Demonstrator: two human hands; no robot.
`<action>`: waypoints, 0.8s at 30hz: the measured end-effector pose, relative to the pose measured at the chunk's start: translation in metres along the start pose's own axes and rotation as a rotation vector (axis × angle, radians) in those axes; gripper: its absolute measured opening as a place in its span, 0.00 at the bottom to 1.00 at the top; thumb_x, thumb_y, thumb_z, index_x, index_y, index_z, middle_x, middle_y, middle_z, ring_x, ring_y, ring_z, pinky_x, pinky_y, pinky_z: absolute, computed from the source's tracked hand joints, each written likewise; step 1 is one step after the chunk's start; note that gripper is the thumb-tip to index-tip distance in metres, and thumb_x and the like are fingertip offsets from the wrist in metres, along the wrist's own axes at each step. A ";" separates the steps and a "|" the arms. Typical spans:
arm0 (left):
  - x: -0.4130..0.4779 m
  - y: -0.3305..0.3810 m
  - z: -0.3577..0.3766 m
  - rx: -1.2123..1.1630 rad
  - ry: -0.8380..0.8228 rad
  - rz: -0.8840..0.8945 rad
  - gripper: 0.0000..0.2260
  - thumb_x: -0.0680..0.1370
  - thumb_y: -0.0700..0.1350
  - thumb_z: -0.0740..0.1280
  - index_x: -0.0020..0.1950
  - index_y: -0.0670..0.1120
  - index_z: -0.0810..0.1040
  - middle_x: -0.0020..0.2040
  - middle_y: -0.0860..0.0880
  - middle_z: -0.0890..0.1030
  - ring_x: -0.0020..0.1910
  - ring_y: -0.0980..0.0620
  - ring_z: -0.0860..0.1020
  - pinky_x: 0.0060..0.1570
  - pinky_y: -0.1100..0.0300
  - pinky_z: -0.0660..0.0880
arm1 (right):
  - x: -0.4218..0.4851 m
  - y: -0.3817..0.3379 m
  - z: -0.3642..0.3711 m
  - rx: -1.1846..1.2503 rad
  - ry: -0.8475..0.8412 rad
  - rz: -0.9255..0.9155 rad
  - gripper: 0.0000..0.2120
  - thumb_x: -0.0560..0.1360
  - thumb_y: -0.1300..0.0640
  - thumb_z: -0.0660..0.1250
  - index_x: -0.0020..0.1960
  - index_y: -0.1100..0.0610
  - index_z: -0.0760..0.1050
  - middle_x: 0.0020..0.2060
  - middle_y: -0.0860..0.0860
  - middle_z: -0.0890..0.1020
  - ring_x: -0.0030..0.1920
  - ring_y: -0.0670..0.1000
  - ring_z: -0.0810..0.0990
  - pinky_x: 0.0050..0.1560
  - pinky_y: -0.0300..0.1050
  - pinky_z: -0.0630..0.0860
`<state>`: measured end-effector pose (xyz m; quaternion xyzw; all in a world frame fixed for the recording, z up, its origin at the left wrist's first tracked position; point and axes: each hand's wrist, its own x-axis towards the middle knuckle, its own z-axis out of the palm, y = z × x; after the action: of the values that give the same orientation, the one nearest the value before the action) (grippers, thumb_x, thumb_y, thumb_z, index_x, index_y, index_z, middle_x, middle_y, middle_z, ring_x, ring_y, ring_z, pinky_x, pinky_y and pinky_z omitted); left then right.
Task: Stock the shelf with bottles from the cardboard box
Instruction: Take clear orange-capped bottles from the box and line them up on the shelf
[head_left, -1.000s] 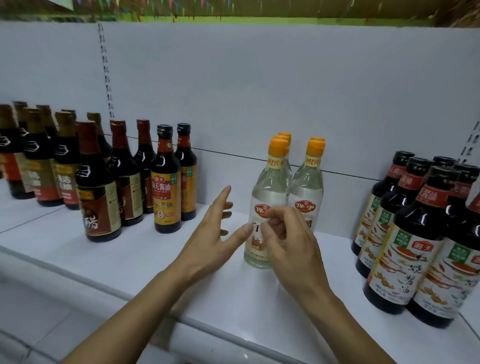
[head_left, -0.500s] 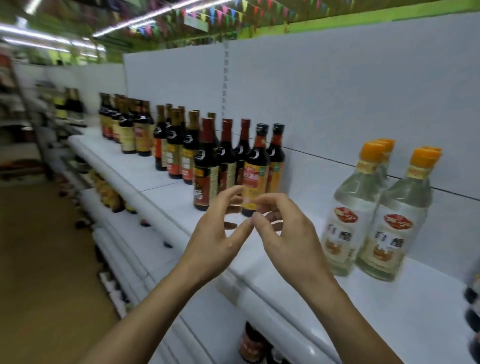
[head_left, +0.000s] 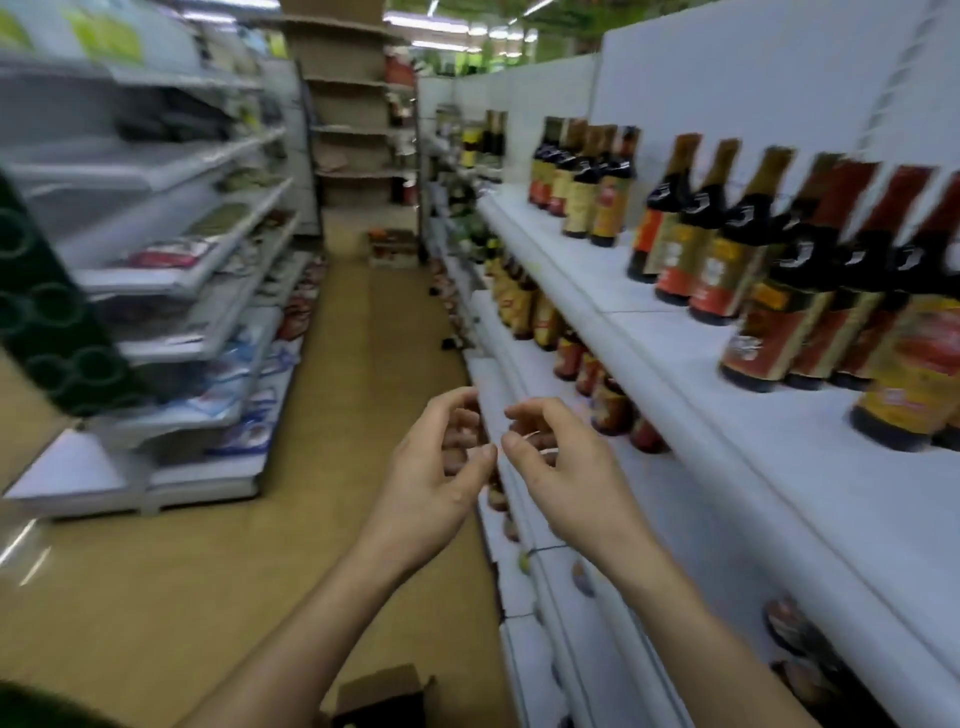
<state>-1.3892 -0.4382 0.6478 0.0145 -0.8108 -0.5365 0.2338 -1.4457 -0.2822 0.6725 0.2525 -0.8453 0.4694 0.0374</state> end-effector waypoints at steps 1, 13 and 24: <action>-0.006 -0.013 -0.014 0.011 0.017 -0.041 0.21 0.81 0.44 0.71 0.68 0.64 0.70 0.60 0.58 0.78 0.58 0.64 0.79 0.49 0.71 0.77 | 0.003 -0.001 0.019 0.009 -0.044 0.006 0.10 0.81 0.50 0.66 0.62 0.46 0.75 0.53 0.41 0.80 0.50 0.40 0.80 0.50 0.41 0.79; -0.095 -0.150 -0.119 0.131 0.048 -0.392 0.22 0.82 0.49 0.69 0.74 0.60 0.69 0.60 0.60 0.78 0.57 0.71 0.76 0.51 0.75 0.74 | -0.021 0.019 0.211 0.022 -0.409 0.127 0.09 0.82 0.48 0.65 0.62 0.41 0.74 0.49 0.35 0.79 0.51 0.32 0.76 0.48 0.34 0.75; -0.181 -0.289 -0.081 0.093 -0.043 -0.636 0.20 0.82 0.47 0.69 0.73 0.57 0.71 0.60 0.60 0.80 0.57 0.68 0.78 0.51 0.73 0.76 | -0.083 0.132 0.331 0.045 -0.628 0.287 0.10 0.82 0.51 0.65 0.63 0.45 0.75 0.50 0.38 0.81 0.53 0.39 0.80 0.49 0.34 0.77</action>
<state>-1.2617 -0.5809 0.3541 0.2663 -0.7941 -0.5451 0.0362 -1.3771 -0.4613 0.3608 0.2641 -0.8318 0.3880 -0.2965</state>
